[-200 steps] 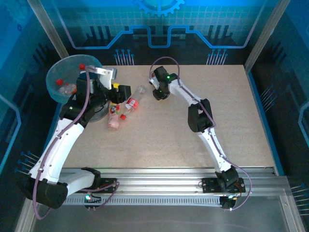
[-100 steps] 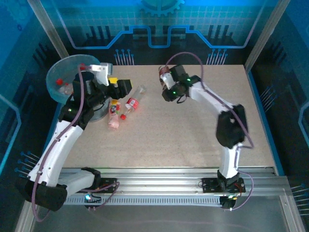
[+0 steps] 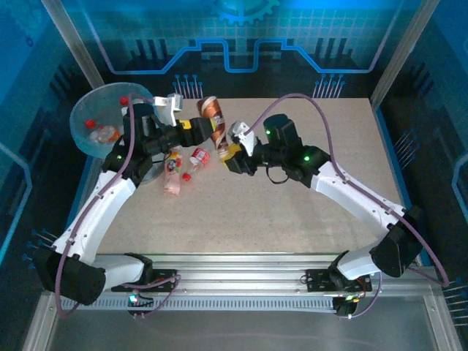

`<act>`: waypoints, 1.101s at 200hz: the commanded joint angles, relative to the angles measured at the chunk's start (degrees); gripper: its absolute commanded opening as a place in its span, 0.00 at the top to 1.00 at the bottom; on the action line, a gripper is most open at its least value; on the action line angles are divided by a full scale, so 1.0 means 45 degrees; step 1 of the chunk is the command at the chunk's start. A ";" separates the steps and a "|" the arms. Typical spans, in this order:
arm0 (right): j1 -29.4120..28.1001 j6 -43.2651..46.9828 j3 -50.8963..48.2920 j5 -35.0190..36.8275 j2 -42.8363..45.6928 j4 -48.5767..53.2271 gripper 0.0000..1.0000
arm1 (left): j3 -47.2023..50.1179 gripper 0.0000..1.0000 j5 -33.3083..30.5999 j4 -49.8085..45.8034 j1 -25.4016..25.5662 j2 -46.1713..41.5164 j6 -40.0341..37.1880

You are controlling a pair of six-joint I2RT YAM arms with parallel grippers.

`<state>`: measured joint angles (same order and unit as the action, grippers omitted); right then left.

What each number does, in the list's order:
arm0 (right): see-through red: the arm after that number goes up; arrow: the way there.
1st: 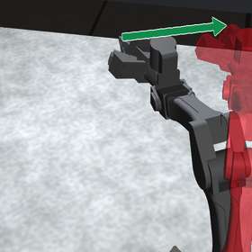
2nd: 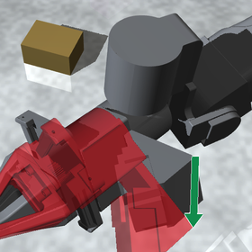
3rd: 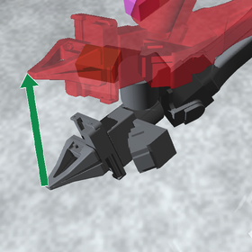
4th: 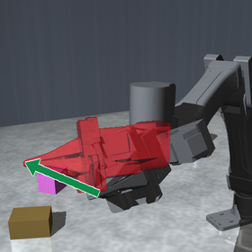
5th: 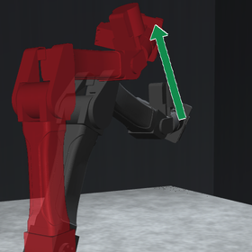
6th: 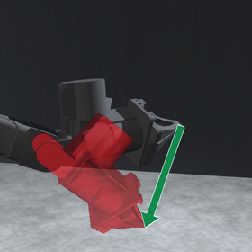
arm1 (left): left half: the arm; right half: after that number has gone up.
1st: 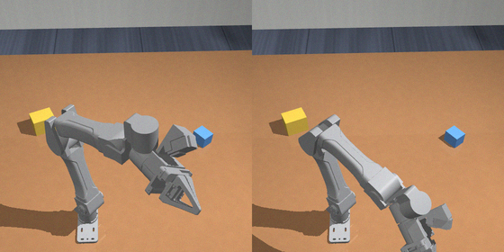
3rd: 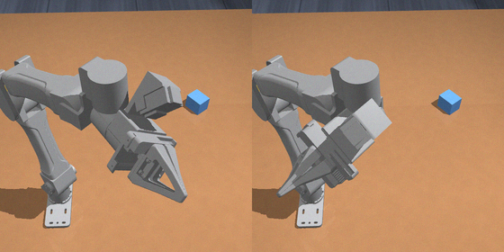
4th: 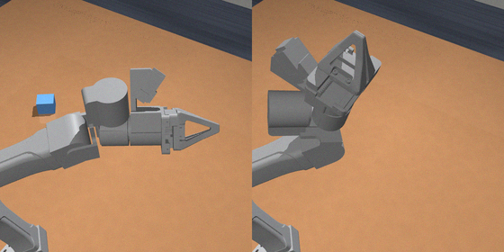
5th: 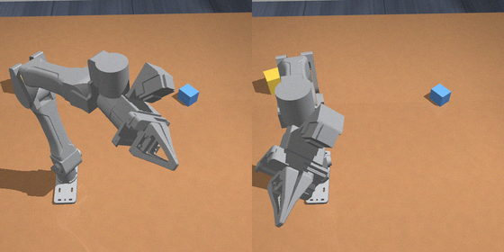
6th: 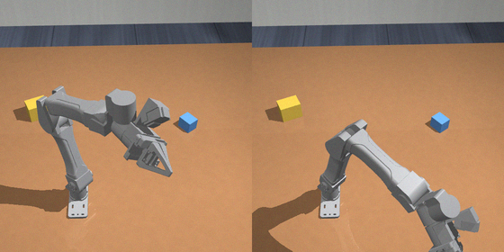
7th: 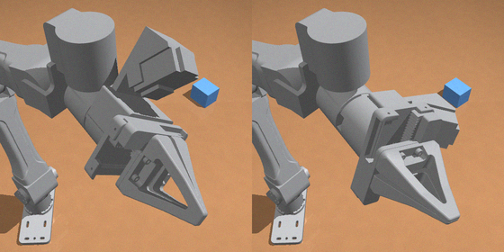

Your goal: Put the plastic bottles in the bin

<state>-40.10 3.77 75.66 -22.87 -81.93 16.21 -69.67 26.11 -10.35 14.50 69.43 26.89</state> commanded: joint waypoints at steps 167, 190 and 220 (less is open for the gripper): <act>-0.0810 -0.1980 0.4022 0.1357 -0.3513 0.0859 0.02 | -0.3913 0.50 -0.4863 -0.2873 -0.4145 -0.1336 -0.1794; -0.0795 -0.4080 0.6210 0.2369 -0.5963 0.2144 0.07 | -0.4978 0.48 -0.5473 -0.3366 -0.5885 -0.0111 -0.2607; -0.0785 -0.6316 0.9569 0.3020 -0.9351 0.3874 0.13 | -0.6050 0.49 -0.5057 -0.3541 -0.7712 0.1952 -0.2667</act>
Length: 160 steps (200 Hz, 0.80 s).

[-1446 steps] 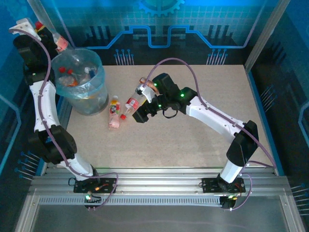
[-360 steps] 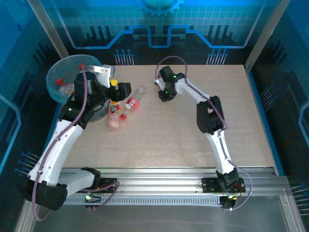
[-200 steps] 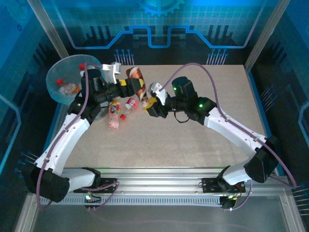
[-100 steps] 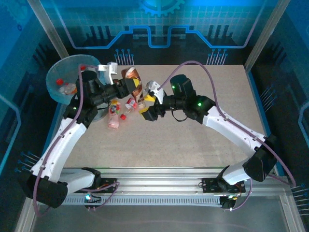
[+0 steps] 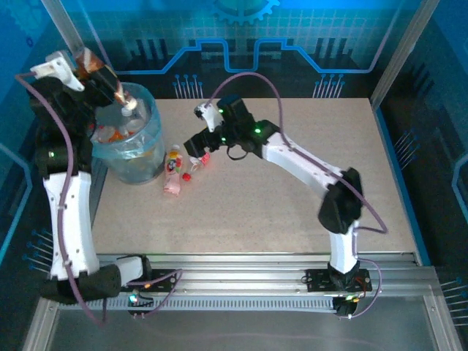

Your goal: Put the plastic bottles in the bin

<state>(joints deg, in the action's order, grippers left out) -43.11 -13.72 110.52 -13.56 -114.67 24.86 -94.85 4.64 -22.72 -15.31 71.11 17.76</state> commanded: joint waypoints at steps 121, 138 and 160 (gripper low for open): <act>0.0200 -0.5154 0.4913 0.3081 -0.6431 0.2644 0.10 | -0.0690 0.14 0.1717 -0.0941 -0.2926 0.4710 0.0965; 0.0262 -0.5484 0.4969 0.3567 -0.6431 0.2625 0.08 | -0.0845 0.08 0.1901 -0.1221 -0.2931 0.4566 0.0946; 0.0255 -0.5840 0.5096 0.4403 -0.6458 0.2416 0.06 | -0.0578 0.08 0.1525 -0.1159 -0.2943 0.3948 0.0592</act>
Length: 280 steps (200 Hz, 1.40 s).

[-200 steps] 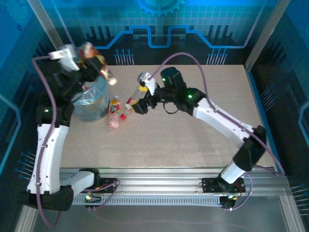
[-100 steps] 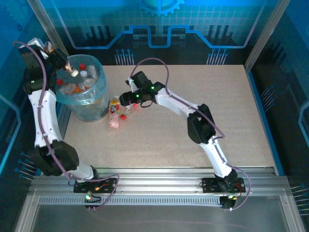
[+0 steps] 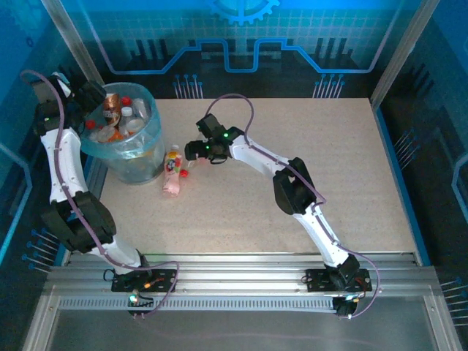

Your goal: Put the plastic bottles in the bin

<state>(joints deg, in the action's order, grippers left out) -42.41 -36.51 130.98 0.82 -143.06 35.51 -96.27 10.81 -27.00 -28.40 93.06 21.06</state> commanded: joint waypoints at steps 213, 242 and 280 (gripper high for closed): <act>0.0478 0.0474 0.1370 0.1056 -0.0568 0.1144 0.51 | 0.1559 0.13 -0.0529 -0.1444 0.4865 -0.5944 -0.2331; 0.0490 0.1193 -0.1518 -0.0174 0.2305 -0.0488 0.54 | 0.1503 0.11 0.0896 -0.2268 0.4866 -0.6102 -0.1920; 0.0388 0.1743 -0.5216 -0.2111 0.6486 -0.2705 0.52 | 0.2023 0.11 0.3578 -0.2809 0.4865 -0.6170 -0.0351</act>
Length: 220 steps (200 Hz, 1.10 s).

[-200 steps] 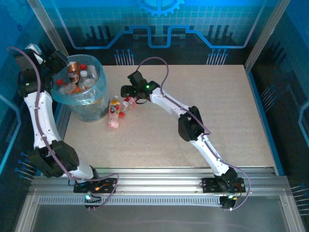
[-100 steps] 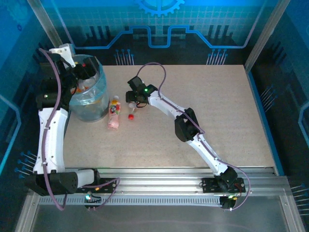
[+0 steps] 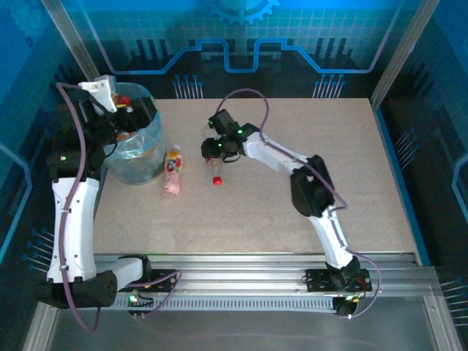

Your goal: Put the plastic bottles in the bin

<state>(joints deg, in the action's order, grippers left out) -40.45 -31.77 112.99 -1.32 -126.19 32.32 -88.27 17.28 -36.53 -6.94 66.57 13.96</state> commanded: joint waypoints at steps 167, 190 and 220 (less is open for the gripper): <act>-0.1500 0.1141 -0.2748 -0.8692 0.5464 -0.6502 0.50 | 0.2609 0.10 0.5722 0.1903 0.0800 -0.1362 0.4379; -0.1741 0.1380 -0.2546 -0.8856 0.5392 -0.6447 0.50 | 0.2336 0.11 0.5357 0.1736 0.0800 -0.1411 0.4146; -0.1905 0.1704 -0.2382 -0.8844 0.5357 -0.6247 0.49 | 0.2145 0.14 0.5137 0.1563 0.0801 -0.1354 0.4242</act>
<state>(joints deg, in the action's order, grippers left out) -48.58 -26.76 99.96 -38.57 -101.30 5.69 -76.47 41.69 -28.03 -3.79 61.17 33.98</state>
